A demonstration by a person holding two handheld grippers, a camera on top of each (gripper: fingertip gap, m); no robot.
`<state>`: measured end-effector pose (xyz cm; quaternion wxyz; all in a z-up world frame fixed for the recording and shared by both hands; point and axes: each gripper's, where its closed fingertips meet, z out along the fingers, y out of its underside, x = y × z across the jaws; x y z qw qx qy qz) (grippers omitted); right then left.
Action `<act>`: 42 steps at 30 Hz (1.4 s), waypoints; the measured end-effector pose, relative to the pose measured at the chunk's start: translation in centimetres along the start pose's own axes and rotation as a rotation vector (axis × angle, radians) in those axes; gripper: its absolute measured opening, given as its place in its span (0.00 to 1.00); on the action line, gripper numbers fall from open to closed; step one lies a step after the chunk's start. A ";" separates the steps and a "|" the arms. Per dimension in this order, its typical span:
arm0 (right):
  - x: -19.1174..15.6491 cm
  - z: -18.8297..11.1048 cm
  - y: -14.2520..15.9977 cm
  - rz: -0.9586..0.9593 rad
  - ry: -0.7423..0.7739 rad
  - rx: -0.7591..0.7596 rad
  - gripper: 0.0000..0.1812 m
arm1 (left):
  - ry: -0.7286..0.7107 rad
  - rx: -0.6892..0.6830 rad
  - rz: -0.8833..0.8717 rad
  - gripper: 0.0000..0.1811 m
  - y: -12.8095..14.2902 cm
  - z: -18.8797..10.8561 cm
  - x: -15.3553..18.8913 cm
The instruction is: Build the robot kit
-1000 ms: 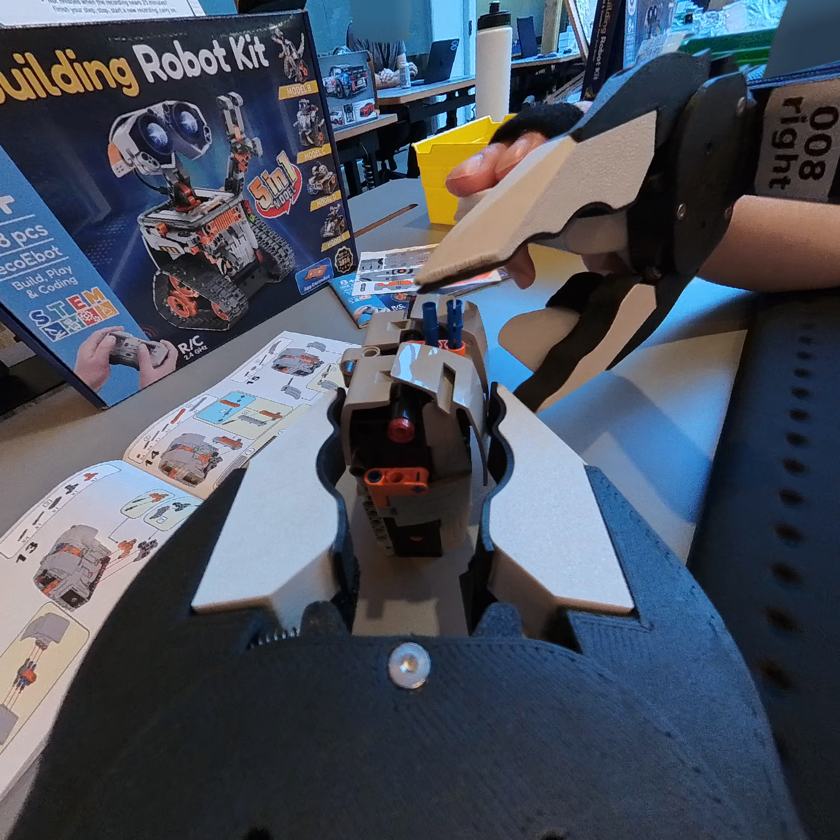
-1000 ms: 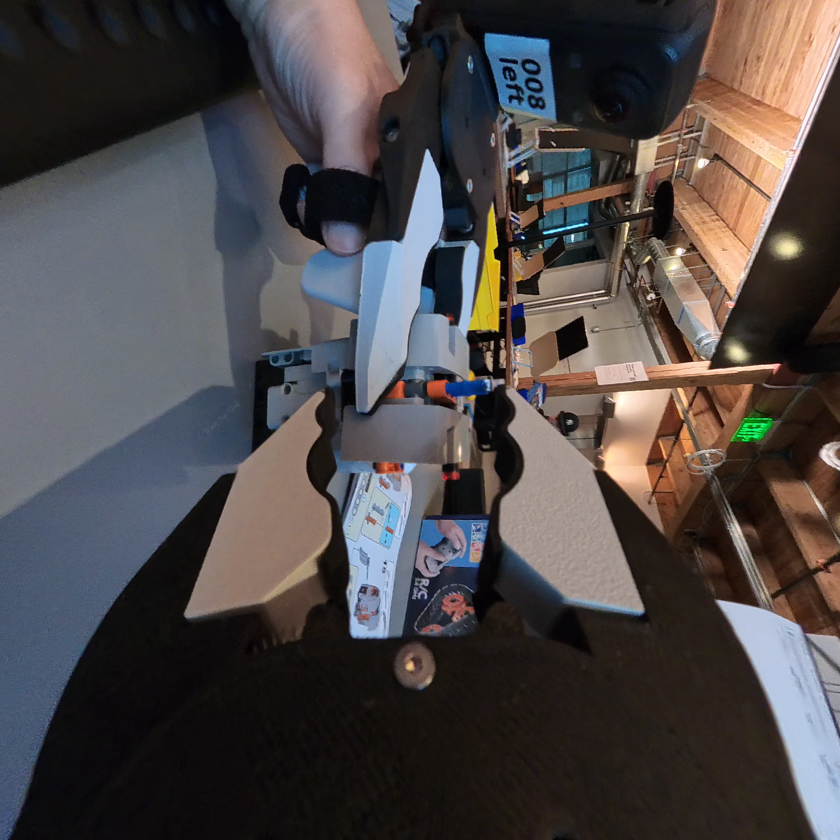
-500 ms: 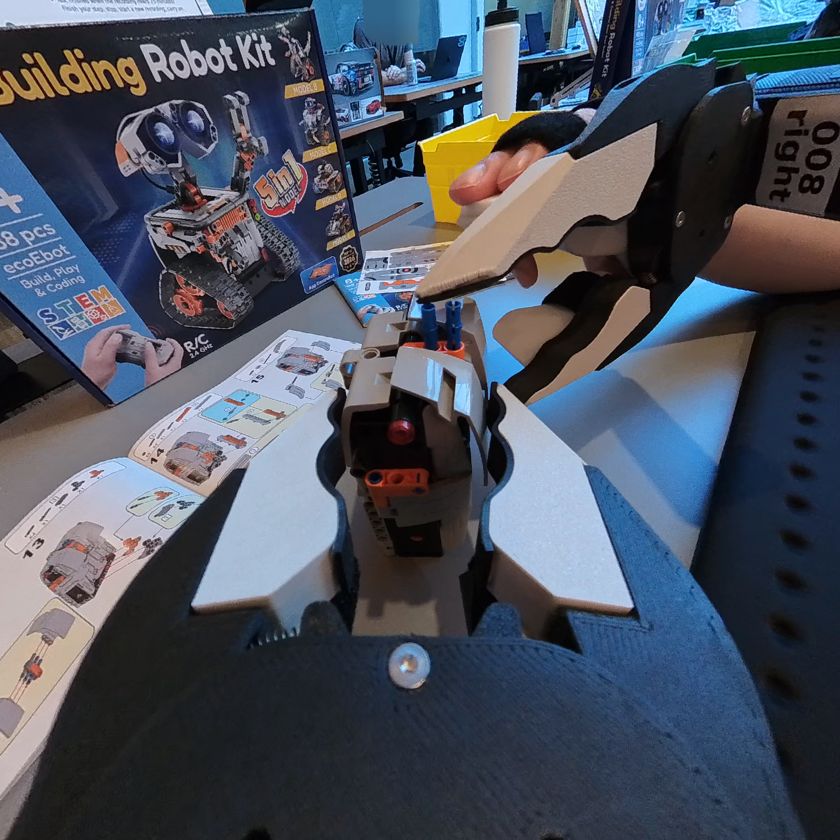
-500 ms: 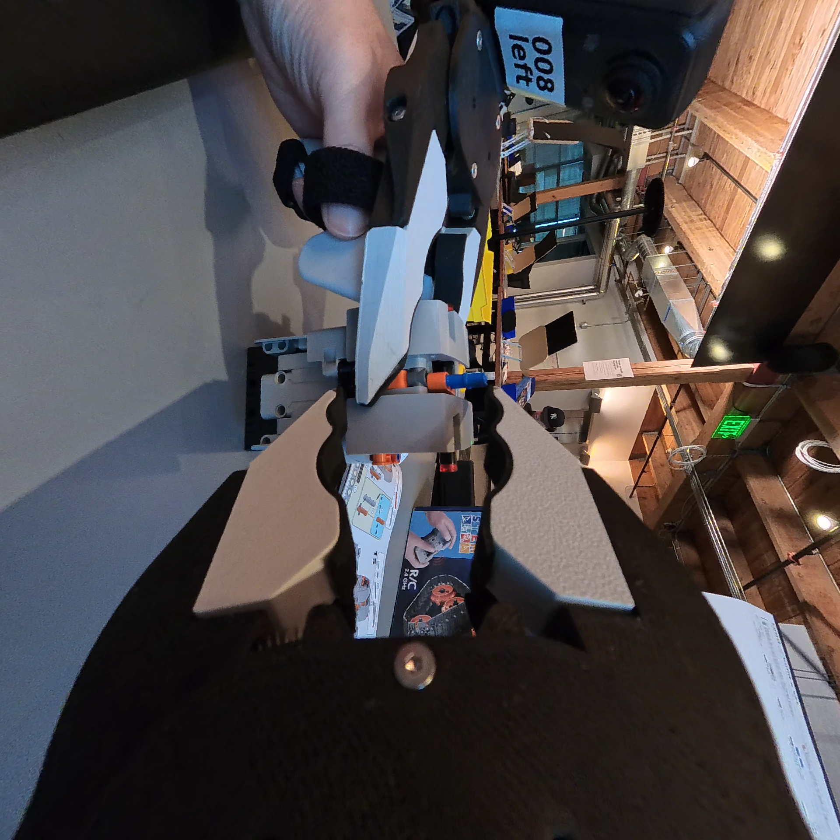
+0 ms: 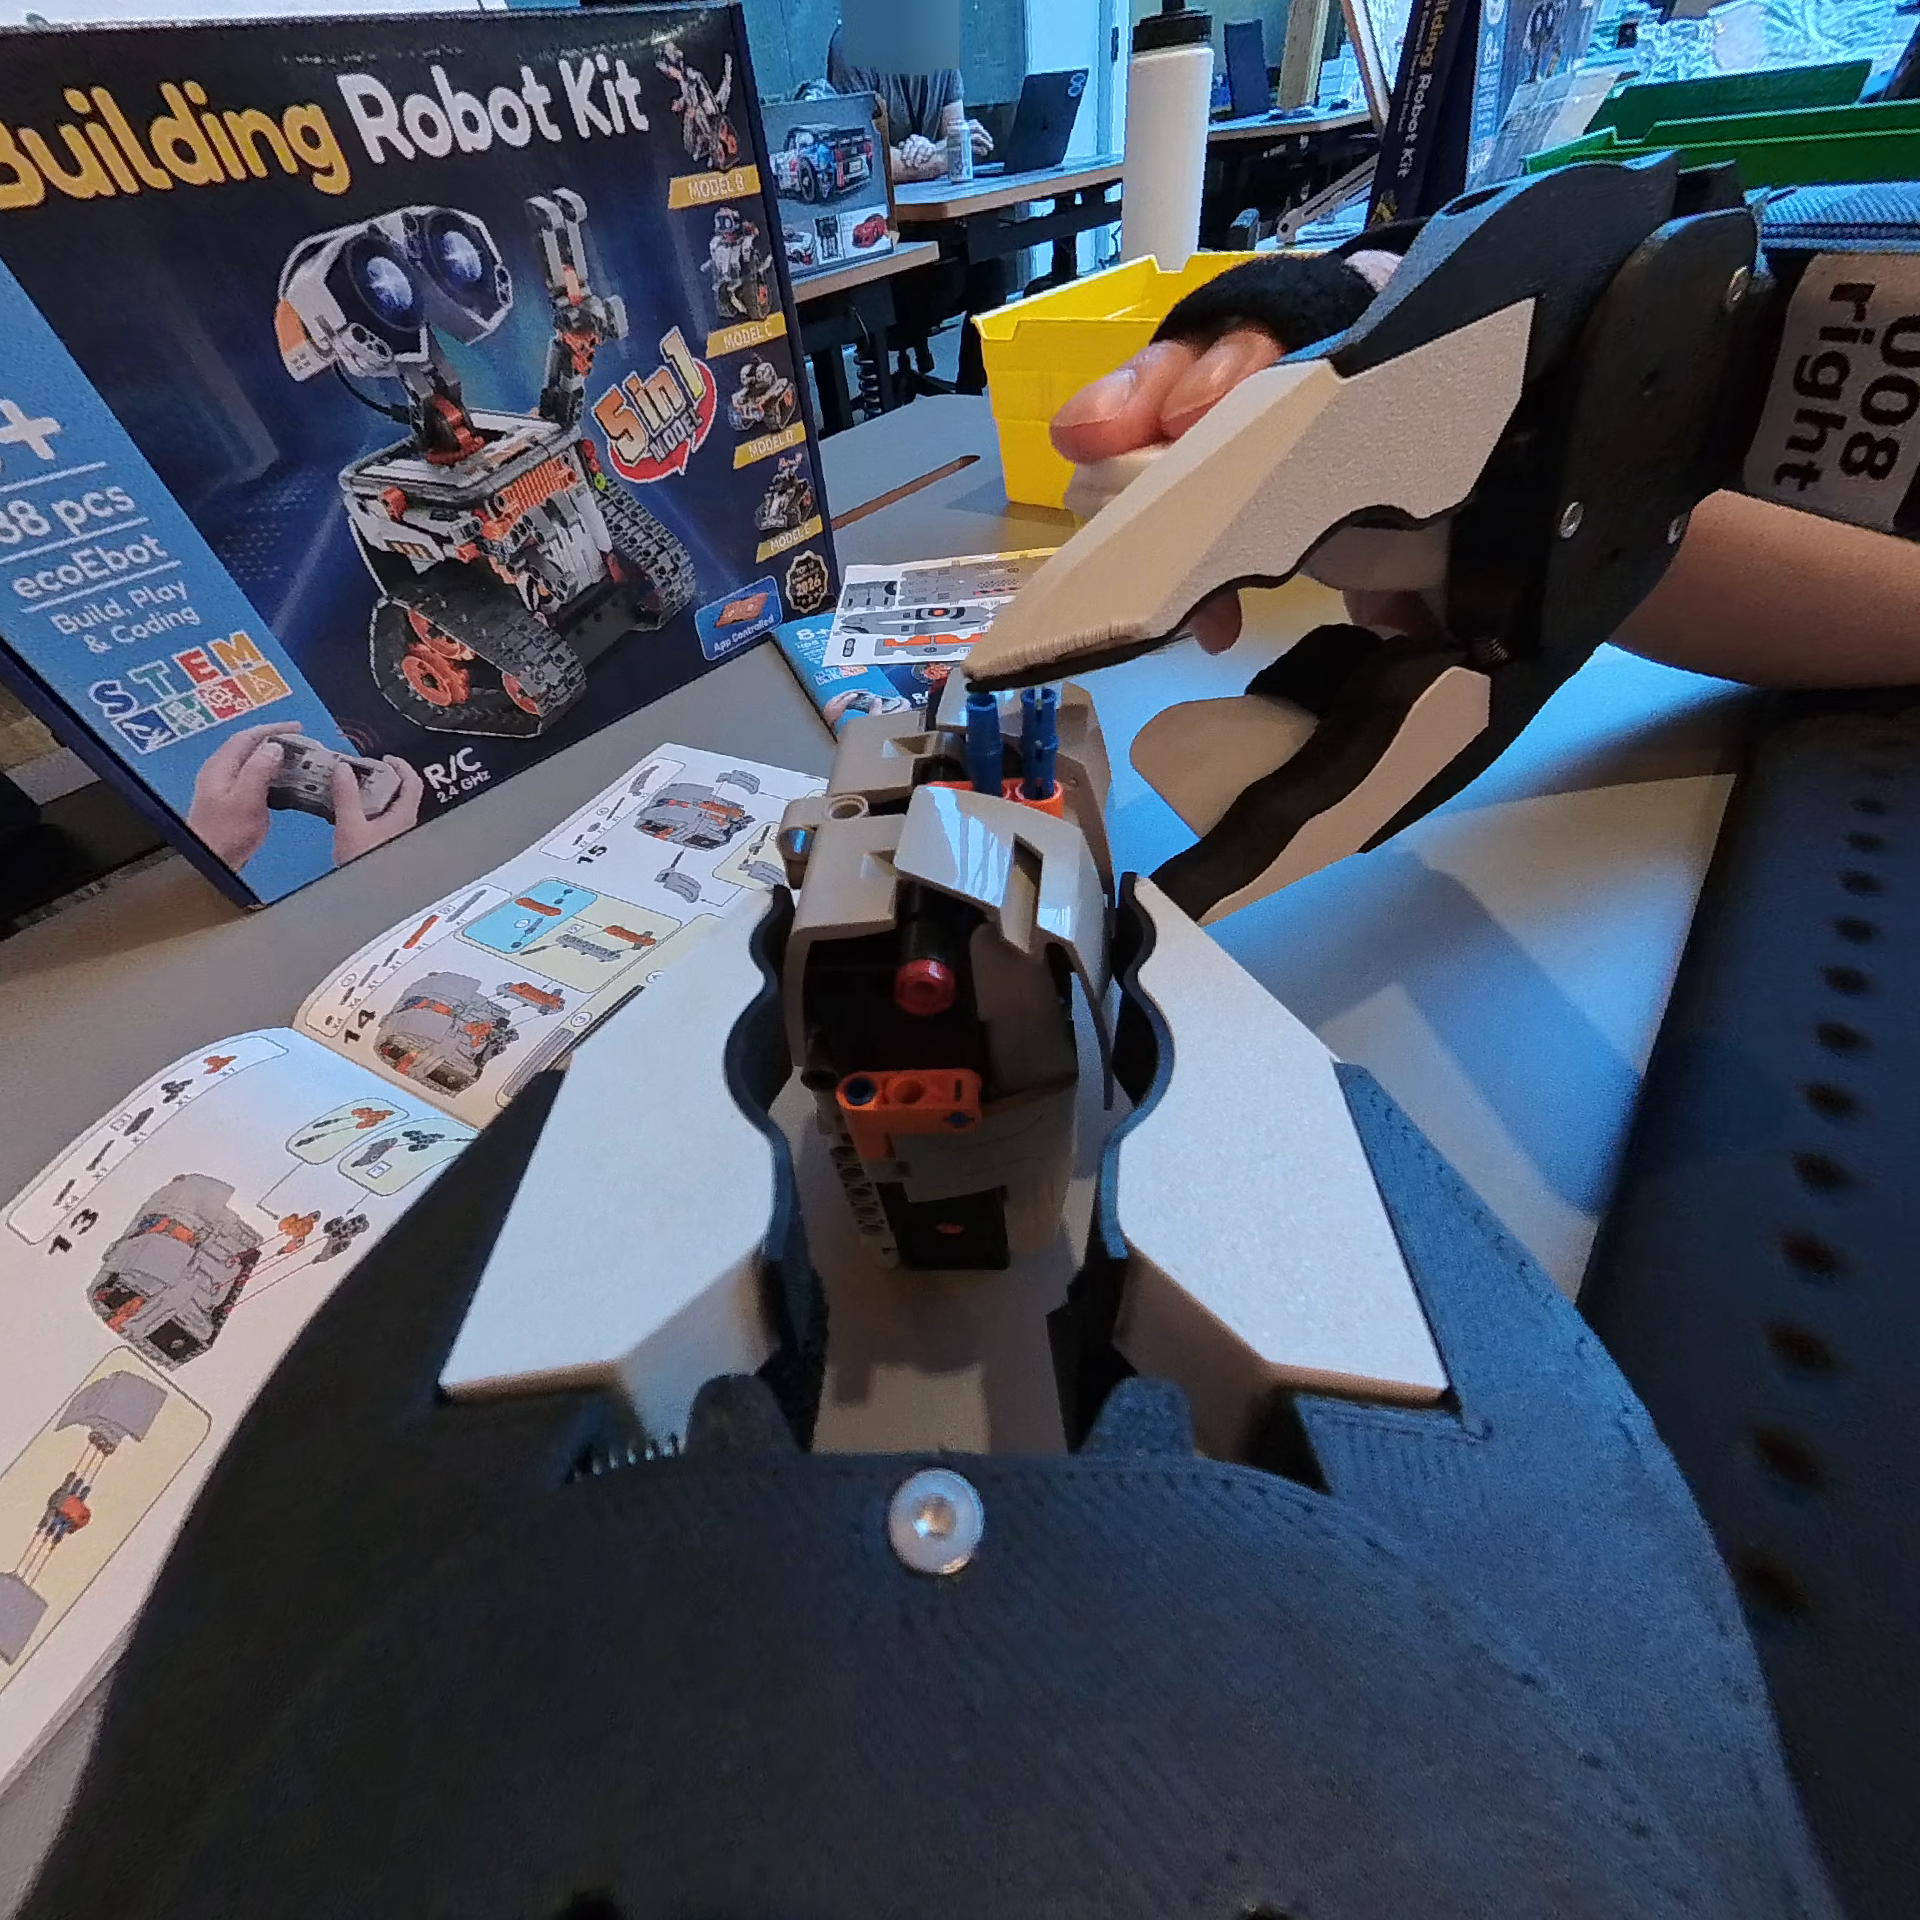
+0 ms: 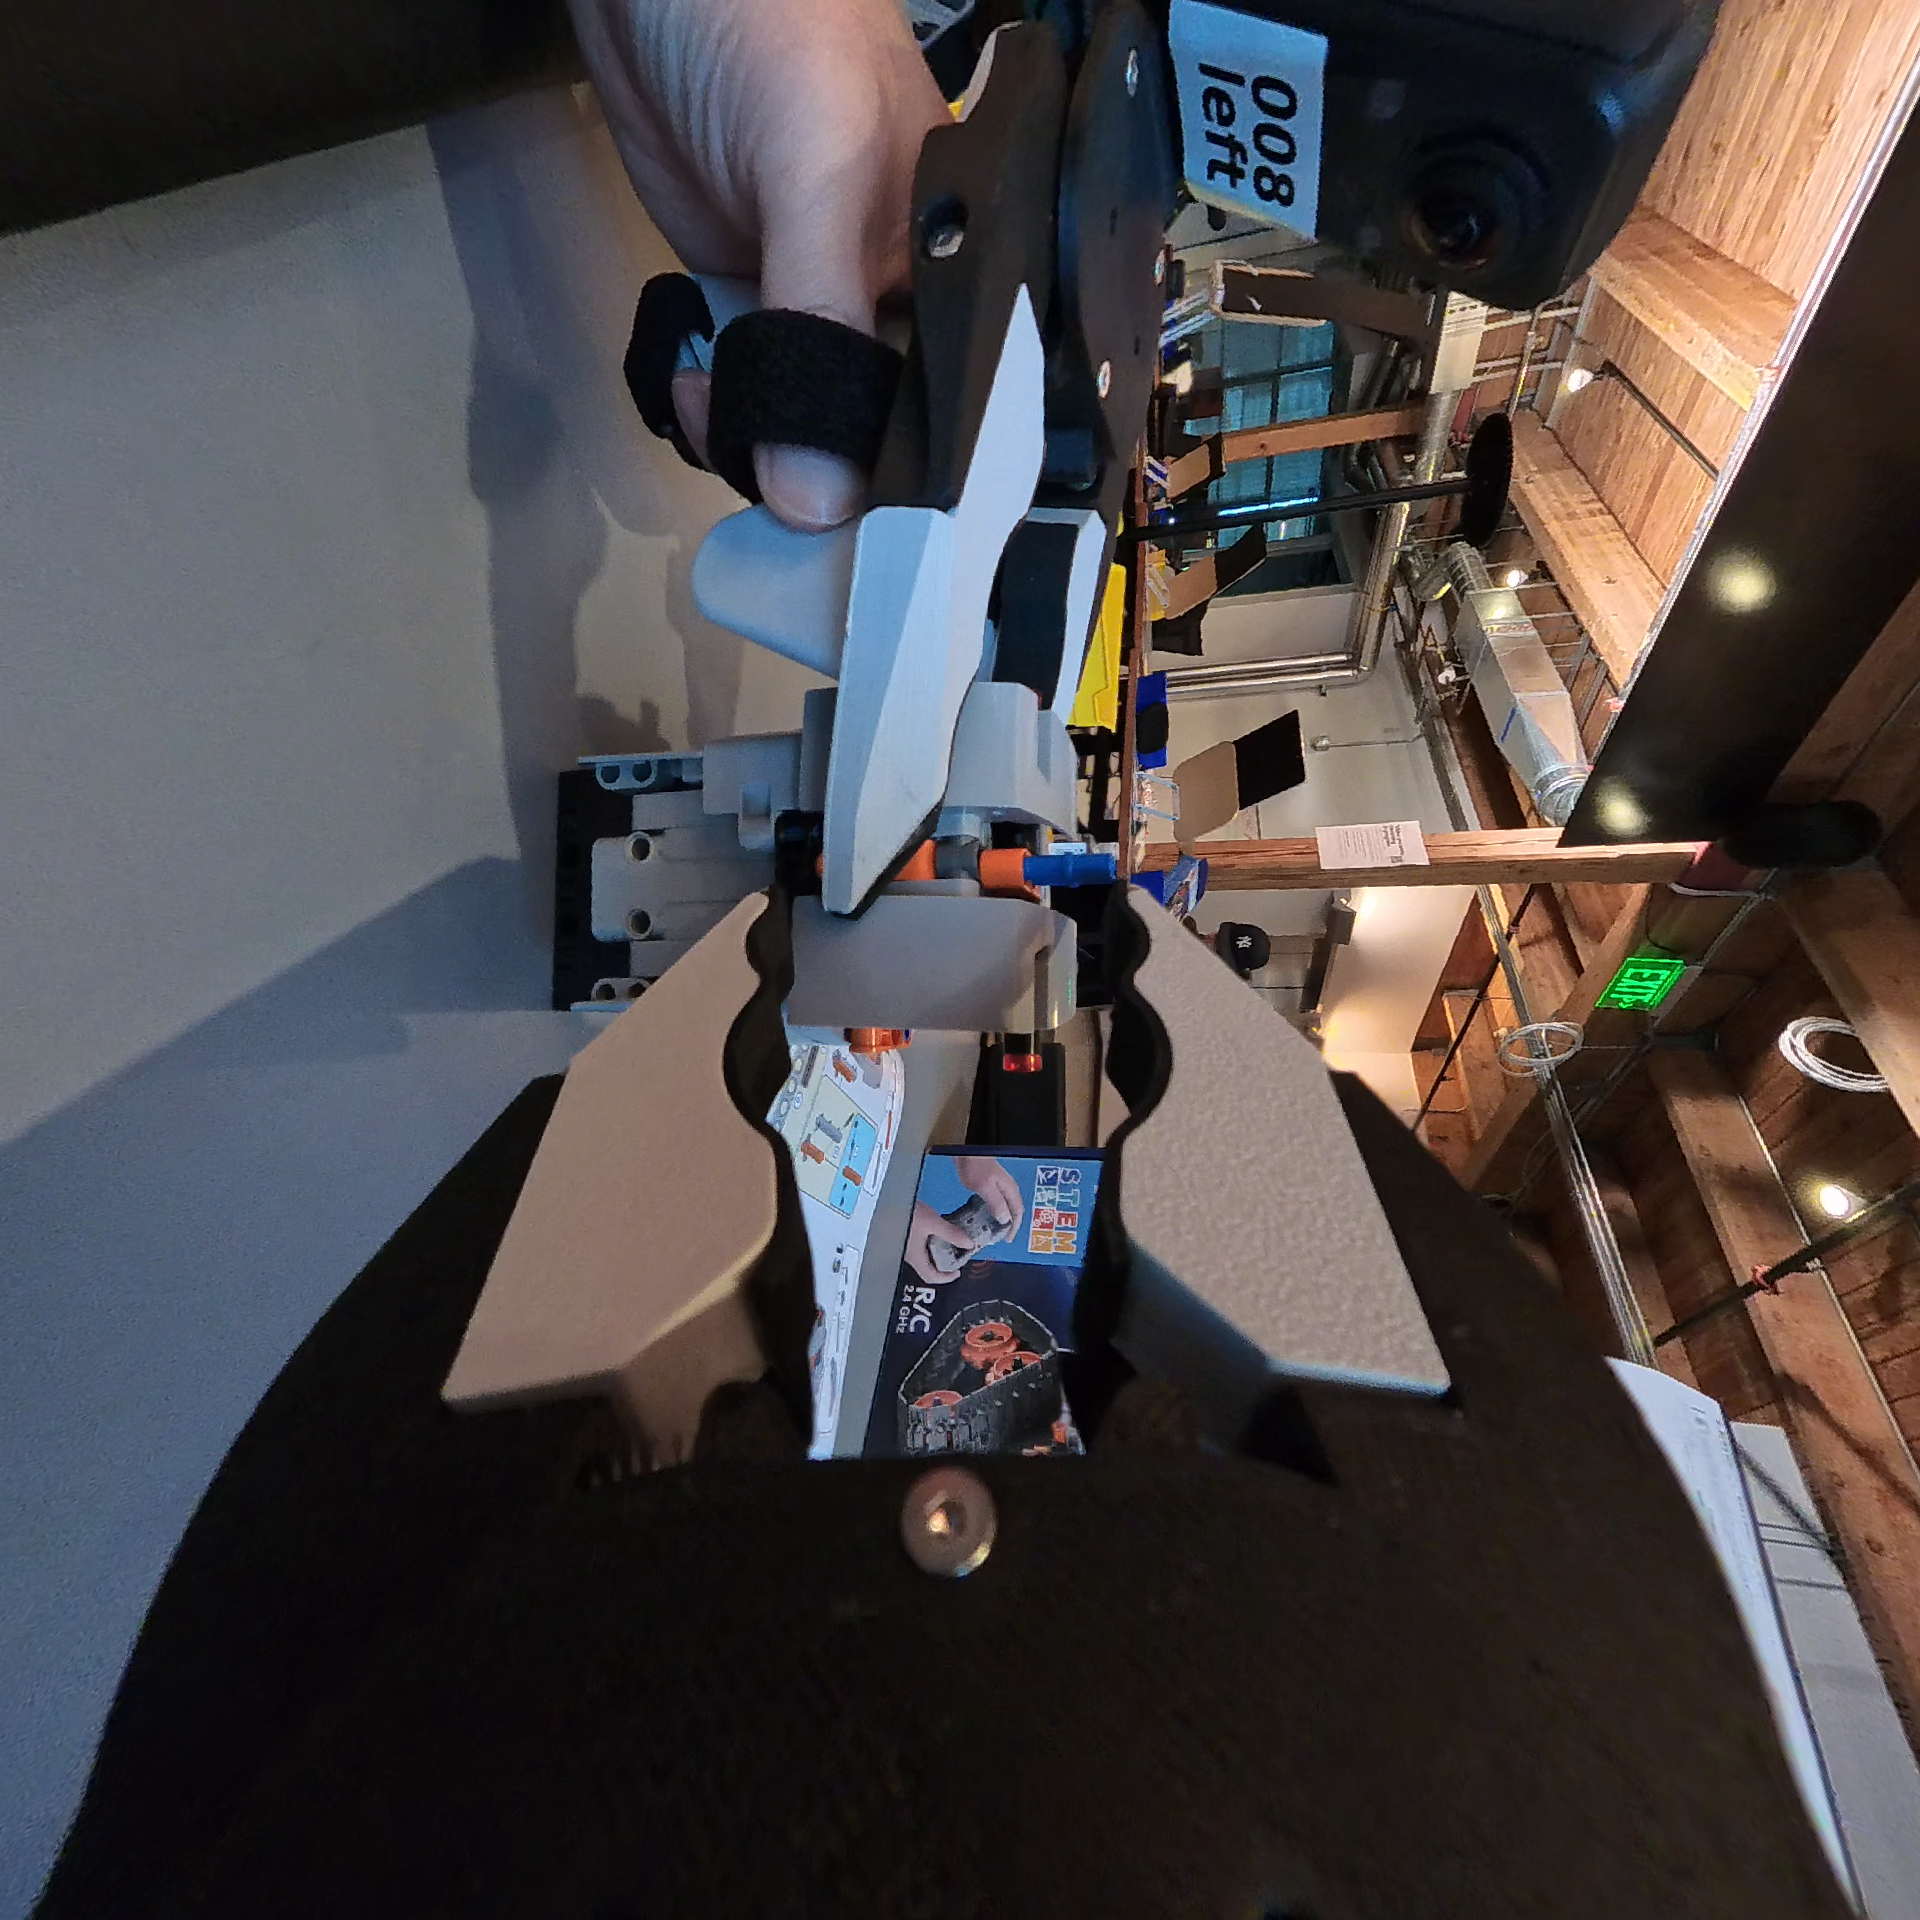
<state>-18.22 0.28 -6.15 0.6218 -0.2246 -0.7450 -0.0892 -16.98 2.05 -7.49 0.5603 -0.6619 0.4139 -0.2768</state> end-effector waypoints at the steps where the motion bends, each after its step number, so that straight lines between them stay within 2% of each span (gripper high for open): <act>1: 0.0 0.0 0.0 0.004 -0.001 0.000 0.32 | -0.002 -0.002 0.000 0.33 0.0 0.0 0.0; 7: -0.1 -0.1 0.1 0.017 -0.011 0.014 0.33 | -0.003 -0.009 0.006 0.33 0.1 0.0 0.0; 9: 0.1 -0.3 0.5 0.064 -0.033 0.012 0.36 | -0.003 -0.008 0.007 0.33 0.1 0.0 0.0; 12: 0.8 -1.2 1.0 0.231 -0.083 0.053 0.39 | -0.002 -0.007 0.008 0.33 0.1 0.0 0.0; 18: 2.0 -1.6 2.0 0.754 -0.190 0.131 0.38 | 0.000 -0.007 0.010 0.33 0.1 0.0 0.0; 24: 1.6 -1.1 1.1 0.986 -0.254 0.235 0.39 | 0.026 -0.004 0.018 0.33 0.1 -0.1 0.3; 29: 0.2 -0.5 1.4 1.054 -0.315 0.238 0.38 | 0.096 0.006 0.017 0.33 0.0 -0.3 1.2; 33: -0.1 -0.7 0.6 1.154 -0.374 0.316 0.35 | 0.118 0.012 0.033 0.33 0.0 -0.4 1.7; 34: -0.1 -0.8 0.4 1.164 -0.384 0.331 0.32 | 0.122 0.012 0.037 0.33 0.0 -0.3 1.7; 42: -0.1 -1.0 0.7 1.127 -0.361 0.346 0.29 | 0.116 0.010 0.046 0.33 -0.1 -0.2 1.8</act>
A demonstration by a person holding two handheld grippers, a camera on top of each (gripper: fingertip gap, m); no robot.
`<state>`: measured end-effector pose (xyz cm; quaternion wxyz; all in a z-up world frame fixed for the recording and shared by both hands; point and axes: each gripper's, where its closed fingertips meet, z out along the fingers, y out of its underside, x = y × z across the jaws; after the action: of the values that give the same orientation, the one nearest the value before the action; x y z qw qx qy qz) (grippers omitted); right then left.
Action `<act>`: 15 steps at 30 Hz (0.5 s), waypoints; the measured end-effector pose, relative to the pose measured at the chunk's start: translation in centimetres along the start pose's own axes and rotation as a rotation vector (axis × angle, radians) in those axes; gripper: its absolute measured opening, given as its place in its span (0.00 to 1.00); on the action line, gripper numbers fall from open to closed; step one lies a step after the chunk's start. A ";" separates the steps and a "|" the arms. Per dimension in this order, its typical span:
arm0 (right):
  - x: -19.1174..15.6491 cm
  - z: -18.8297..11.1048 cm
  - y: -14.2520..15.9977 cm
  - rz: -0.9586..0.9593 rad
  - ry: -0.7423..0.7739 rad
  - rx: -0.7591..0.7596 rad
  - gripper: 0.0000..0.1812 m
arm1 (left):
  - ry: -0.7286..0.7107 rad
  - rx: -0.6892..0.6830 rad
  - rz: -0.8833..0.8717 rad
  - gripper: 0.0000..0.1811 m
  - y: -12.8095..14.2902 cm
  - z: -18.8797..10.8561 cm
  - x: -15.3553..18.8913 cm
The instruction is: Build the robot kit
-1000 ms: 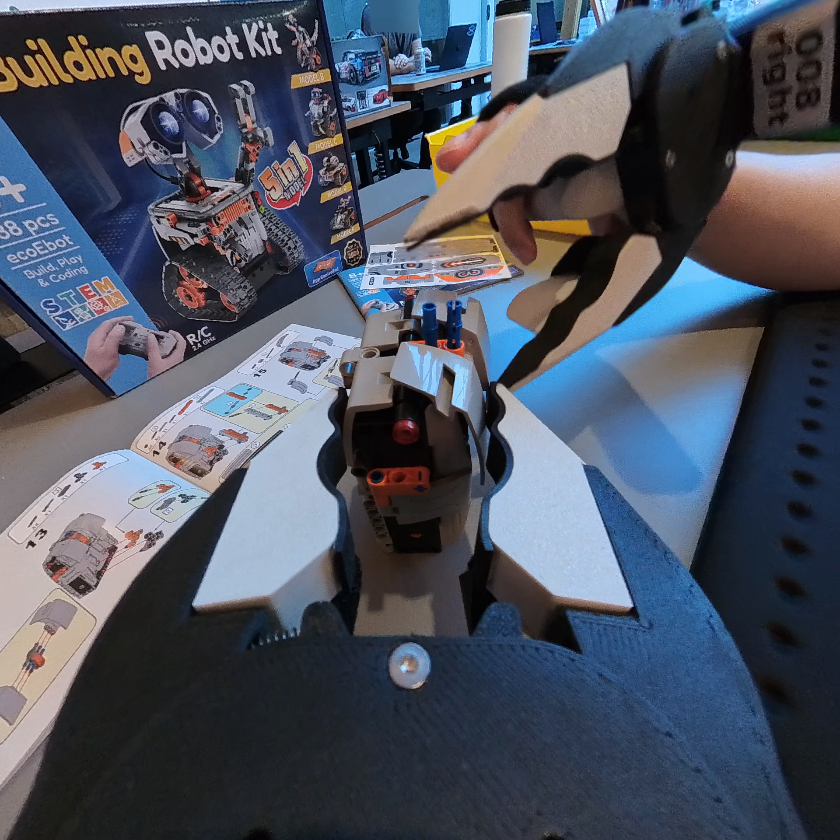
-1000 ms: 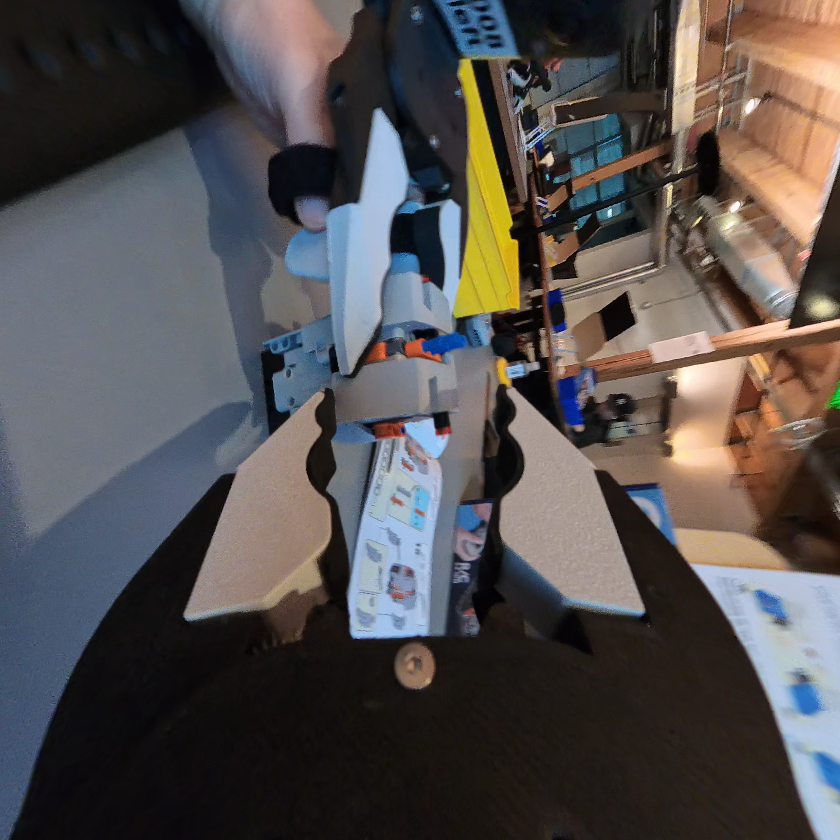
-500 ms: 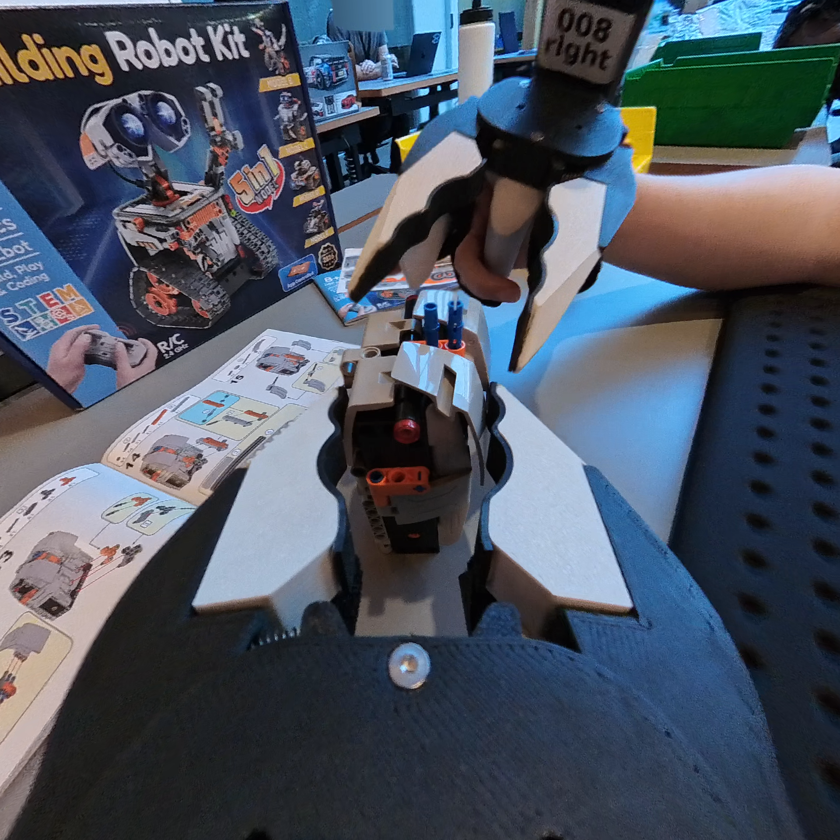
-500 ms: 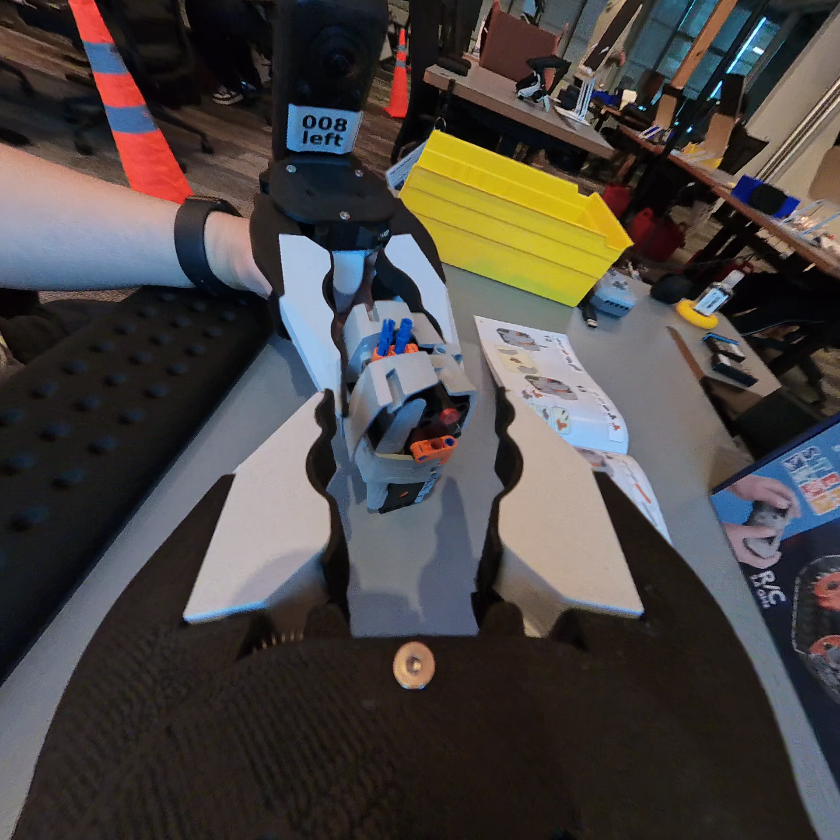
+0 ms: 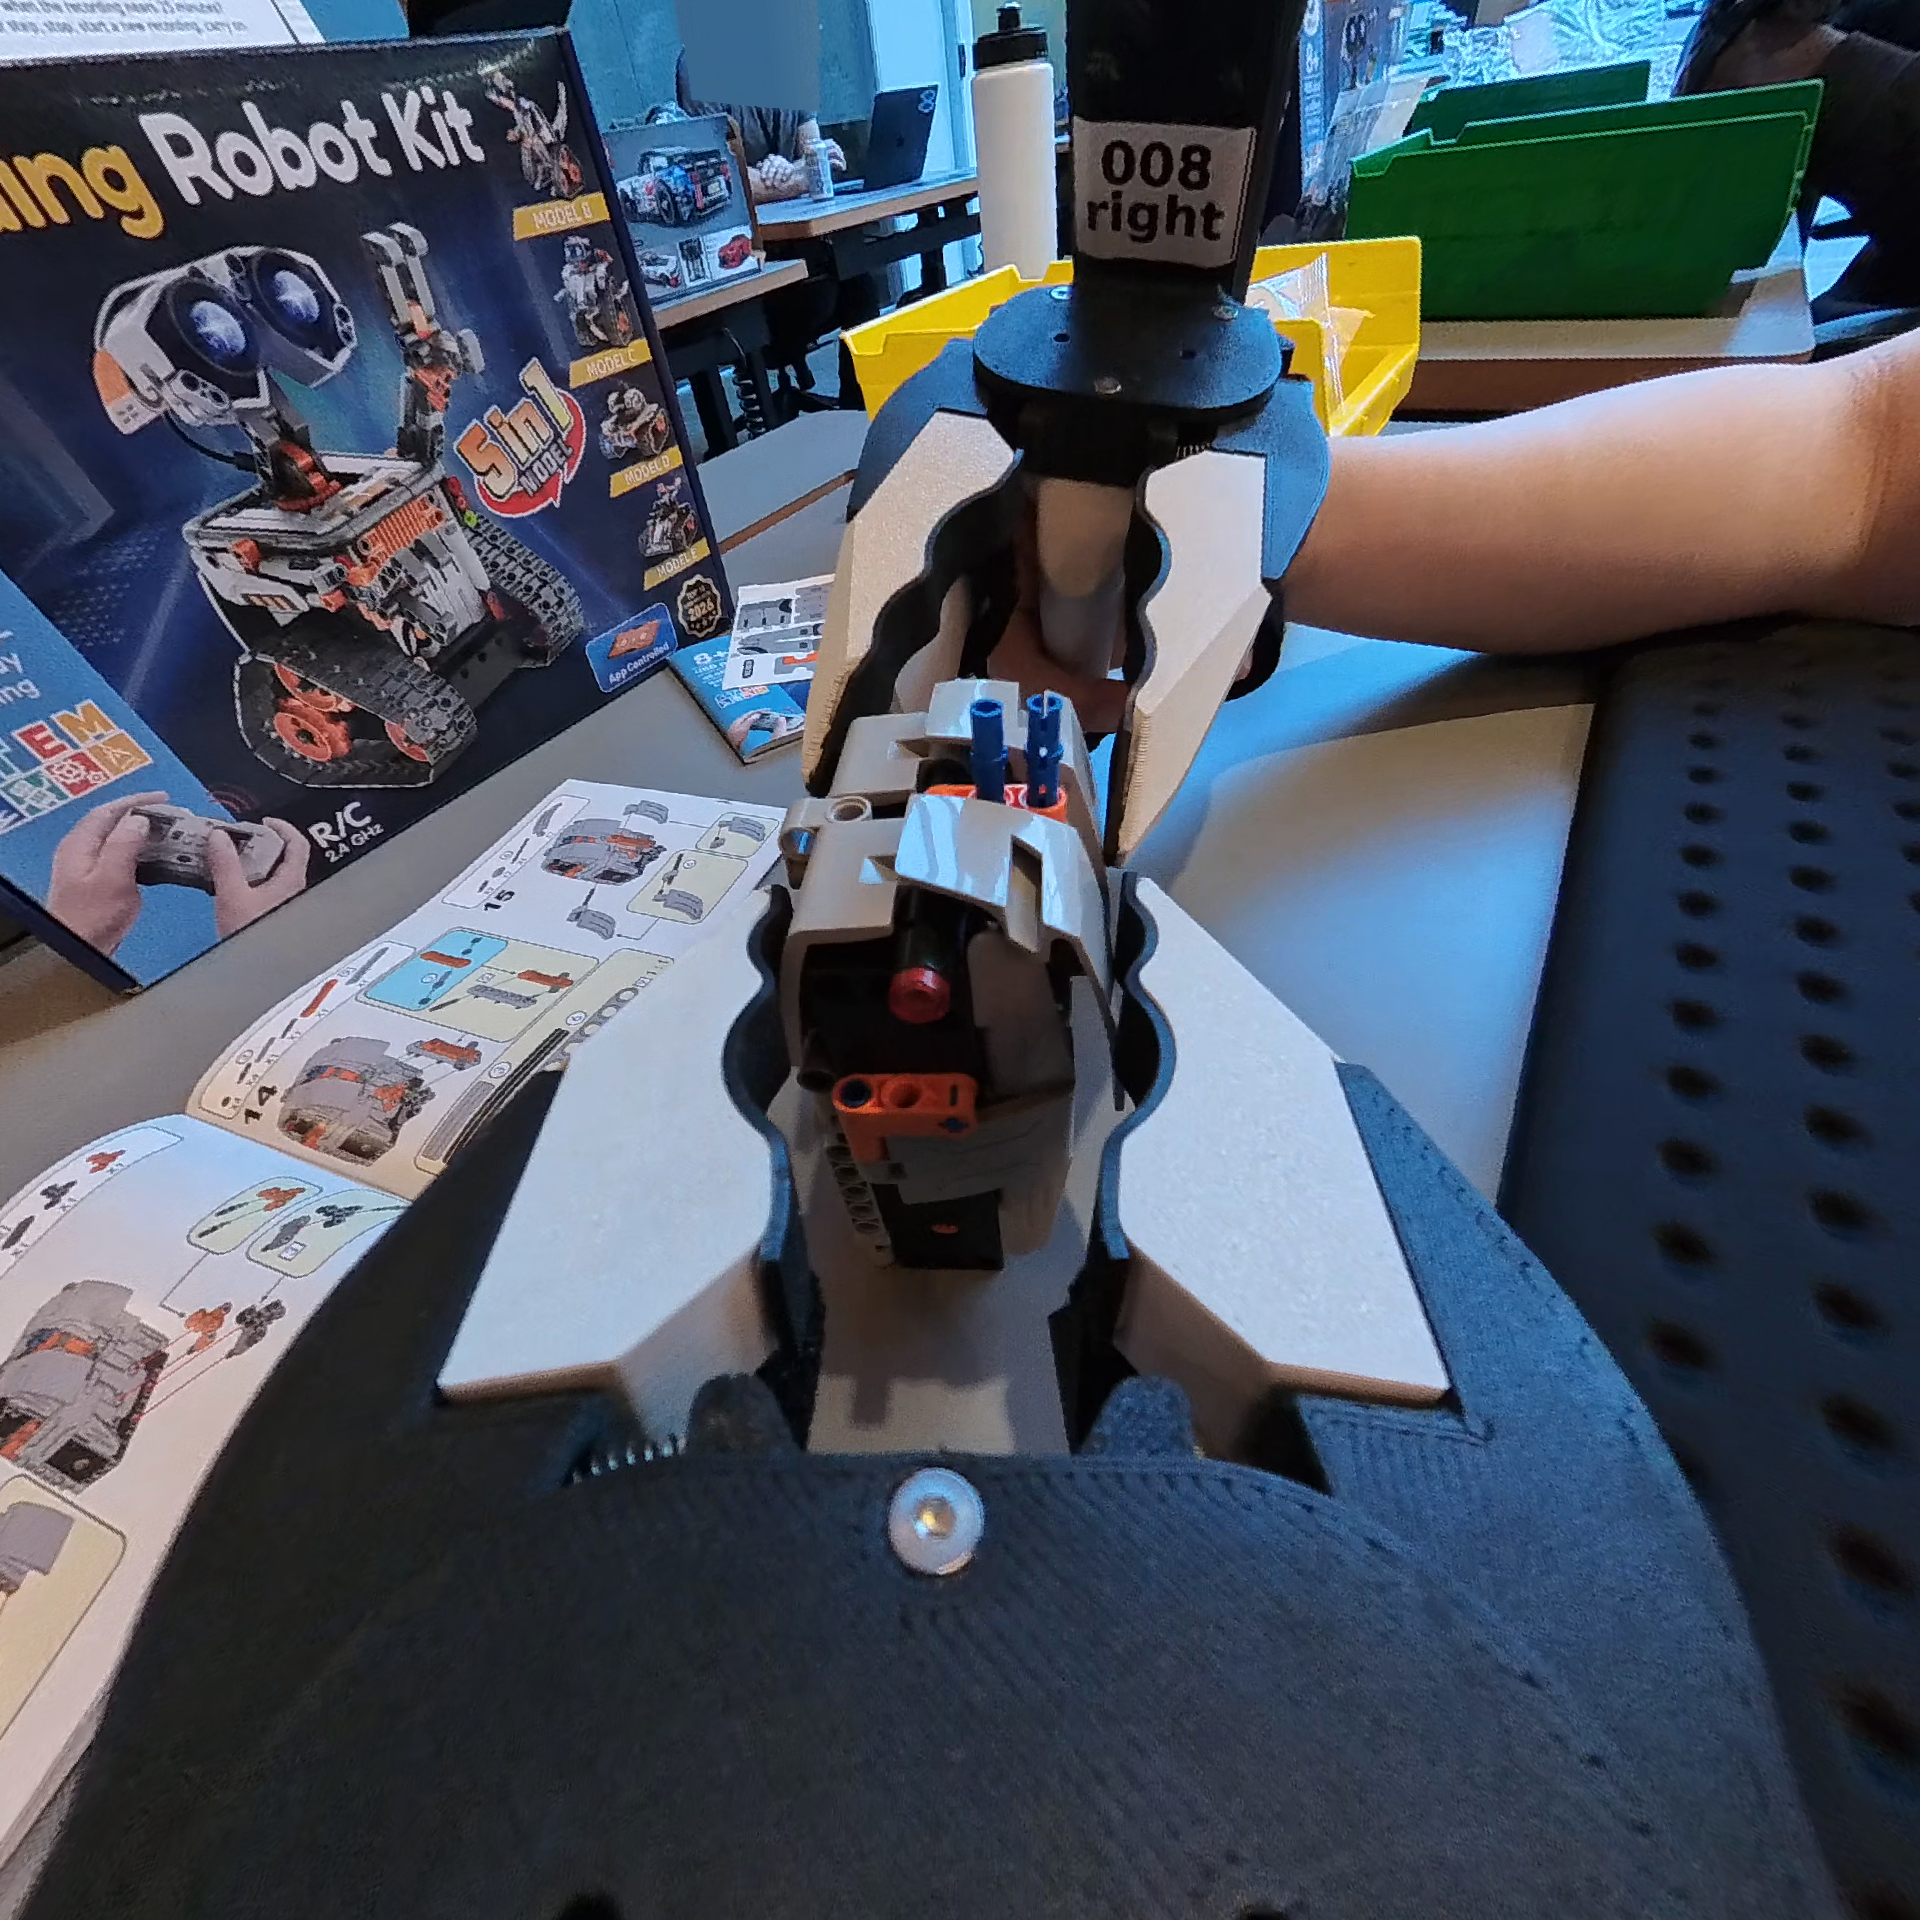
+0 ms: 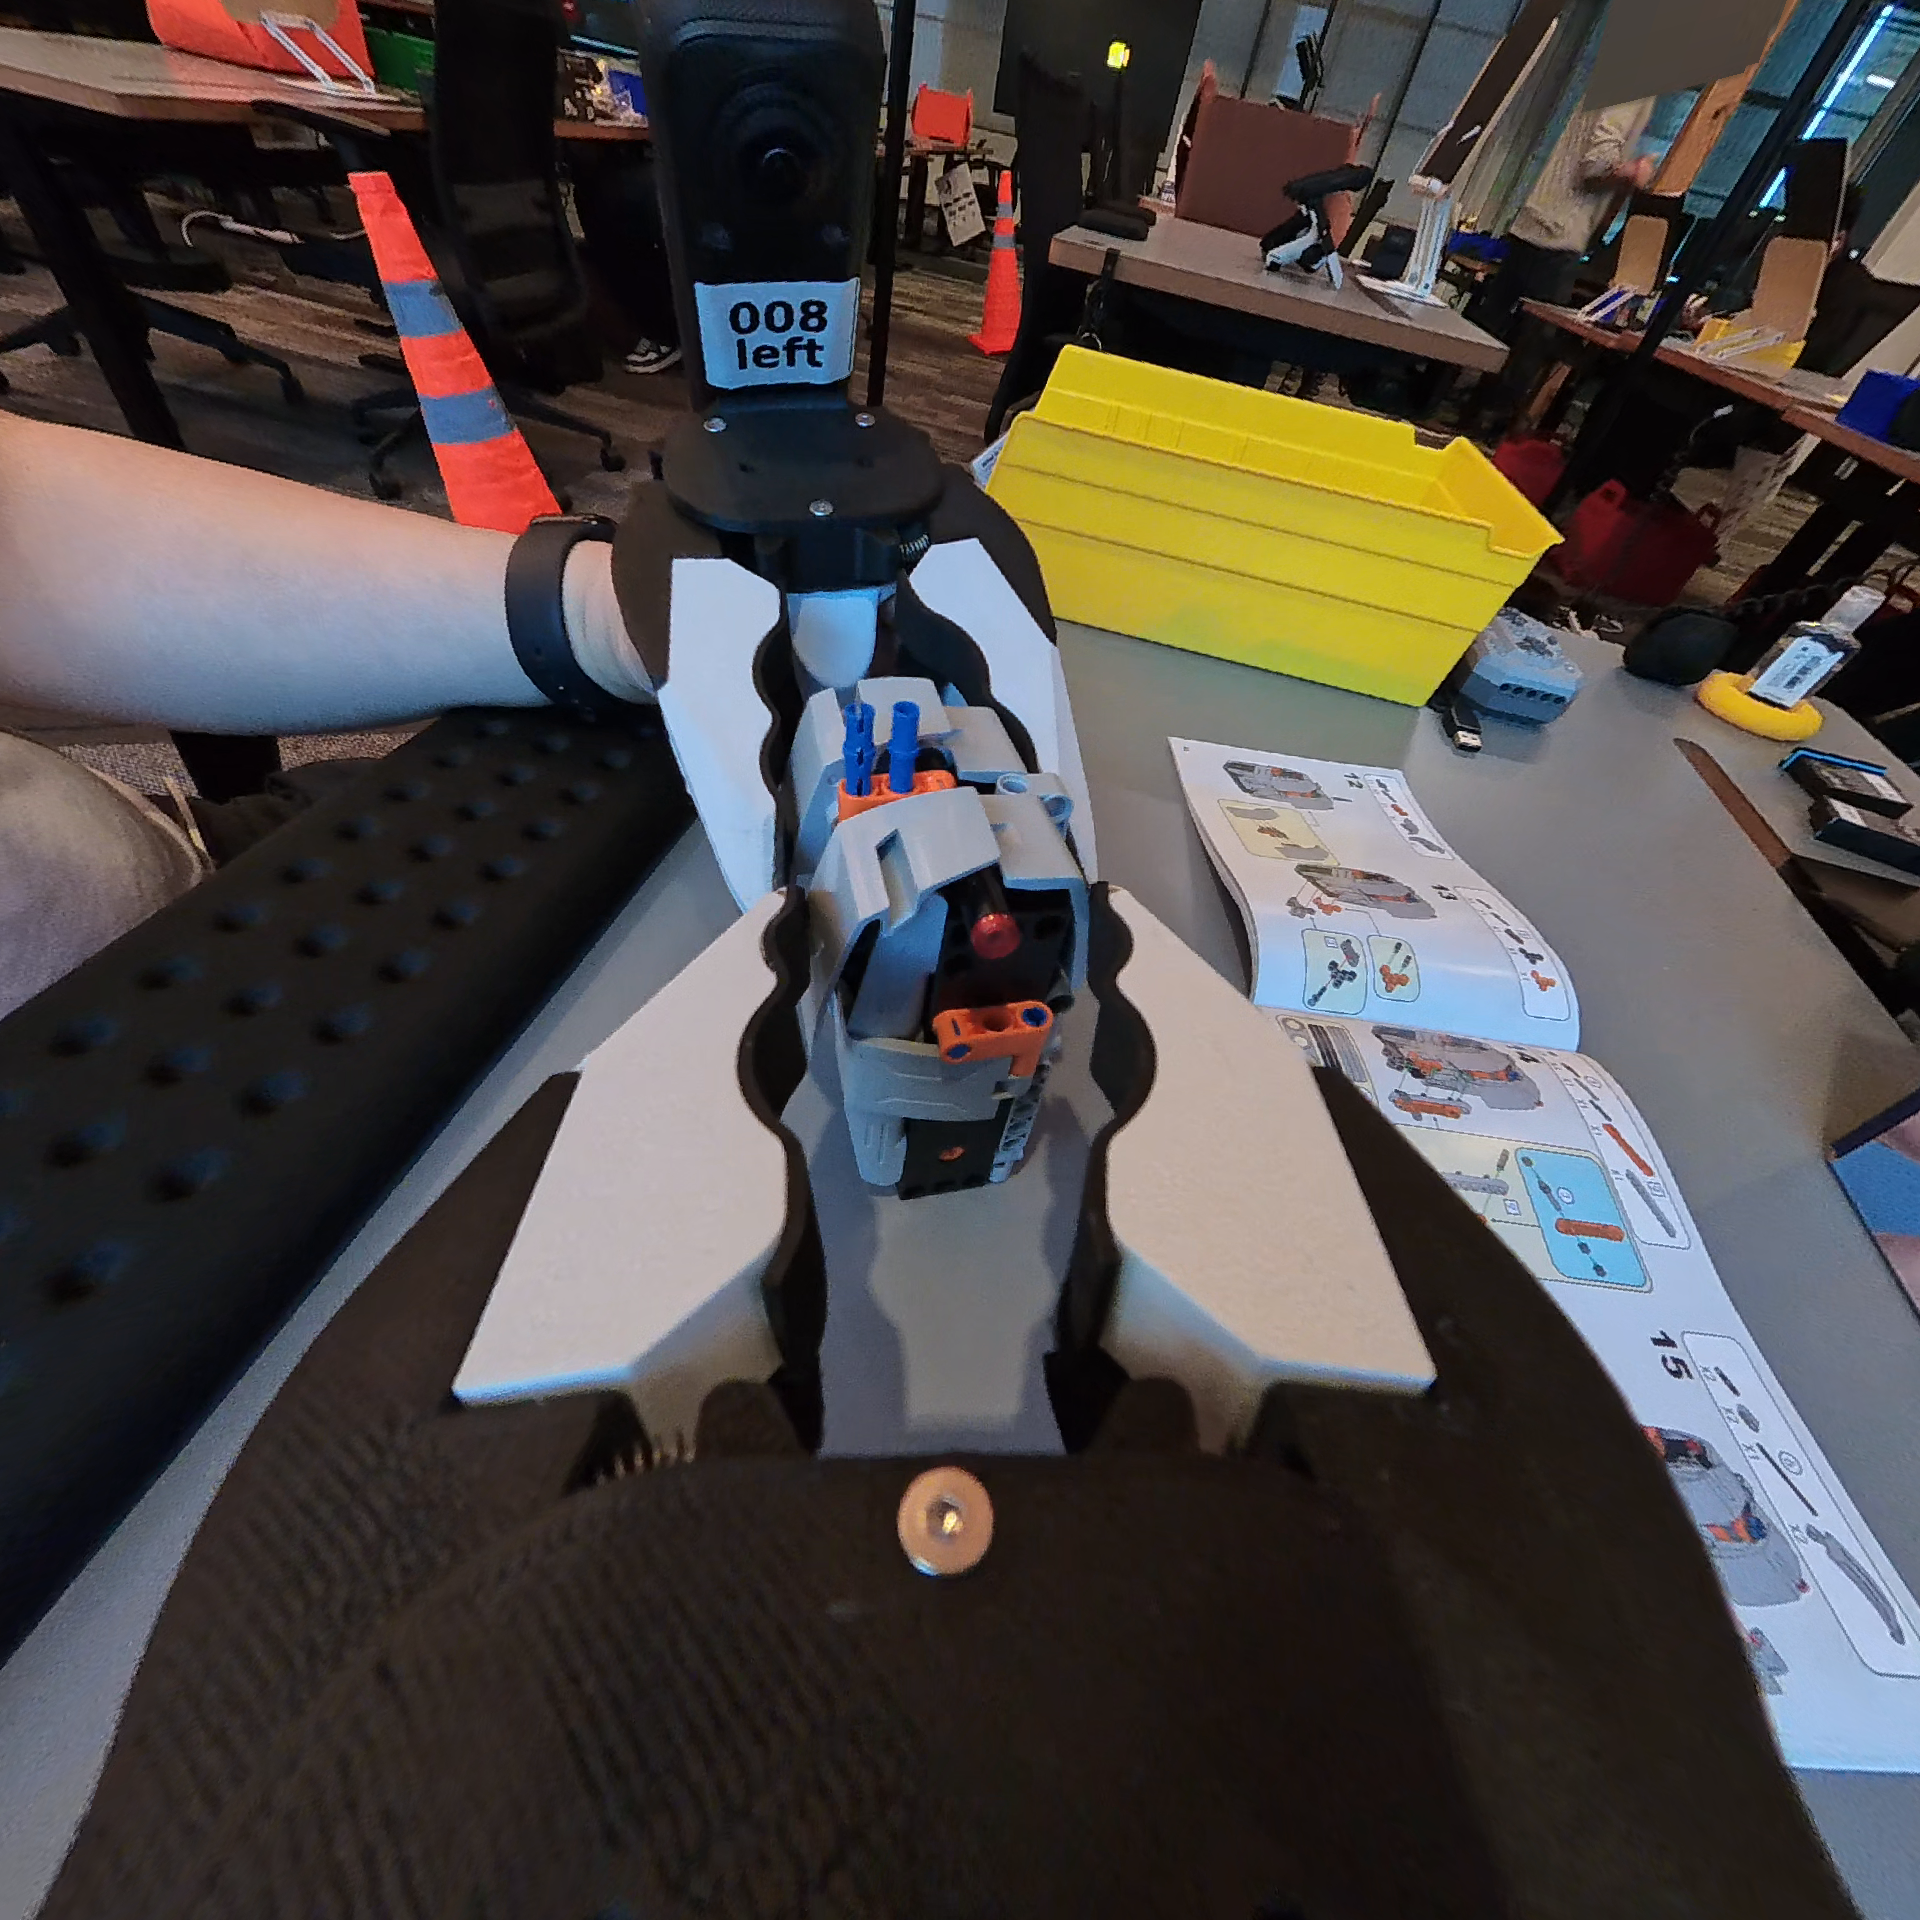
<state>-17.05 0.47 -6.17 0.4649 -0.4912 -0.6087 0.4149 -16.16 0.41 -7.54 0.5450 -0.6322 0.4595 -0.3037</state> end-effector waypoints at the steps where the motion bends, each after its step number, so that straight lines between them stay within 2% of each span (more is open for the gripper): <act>1: 0.0 0.0 0.0 -0.005 0.000 -0.001 0.29 | 0.001 0.000 0.001 0.33 0.0 0.0 0.0; 10: -0.2 0.0 0.1 -0.037 0.001 -0.009 0.30 | -0.003 0.000 0.007 0.33 0.0 0.0 0.1; 15: -0.4 -0.1 -0.8 -0.167 0.039 0.023 0.35 | 0.006 0.008 0.024 0.33 -0.1 -0.1 0.4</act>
<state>-17.04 -0.01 -5.46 0.5154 -0.4413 -0.6336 0.3717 -16.04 0.00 -7.48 0.5495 -0.6237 0.4675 -0.3009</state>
